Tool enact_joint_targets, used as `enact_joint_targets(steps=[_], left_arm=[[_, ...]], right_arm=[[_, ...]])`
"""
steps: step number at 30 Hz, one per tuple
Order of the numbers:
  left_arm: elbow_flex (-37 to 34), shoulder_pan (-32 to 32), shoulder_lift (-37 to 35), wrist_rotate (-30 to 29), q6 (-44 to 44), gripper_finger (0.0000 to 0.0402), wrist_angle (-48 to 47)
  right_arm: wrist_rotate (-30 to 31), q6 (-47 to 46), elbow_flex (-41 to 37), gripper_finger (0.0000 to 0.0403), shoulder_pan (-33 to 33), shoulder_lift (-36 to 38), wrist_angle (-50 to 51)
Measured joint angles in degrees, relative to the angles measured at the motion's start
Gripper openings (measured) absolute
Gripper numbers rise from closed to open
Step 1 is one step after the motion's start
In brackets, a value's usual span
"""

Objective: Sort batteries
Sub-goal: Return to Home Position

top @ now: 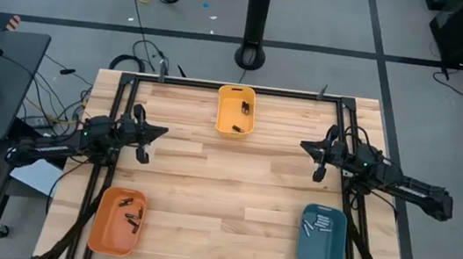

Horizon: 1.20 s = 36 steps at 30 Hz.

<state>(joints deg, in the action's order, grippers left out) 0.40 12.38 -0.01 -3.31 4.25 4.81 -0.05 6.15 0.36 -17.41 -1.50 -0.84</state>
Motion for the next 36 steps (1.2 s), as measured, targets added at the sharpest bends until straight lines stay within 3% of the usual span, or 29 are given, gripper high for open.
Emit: enact_joint_targets(steps=[36], left_arm=[[0.0, 0.0, 0.0, 0.1, 0.0, 0.0006, 0.0]], right_arm=[[0.0, 0.0, 0.0, 0.0044, 0.0, 0.0, 0.0]])
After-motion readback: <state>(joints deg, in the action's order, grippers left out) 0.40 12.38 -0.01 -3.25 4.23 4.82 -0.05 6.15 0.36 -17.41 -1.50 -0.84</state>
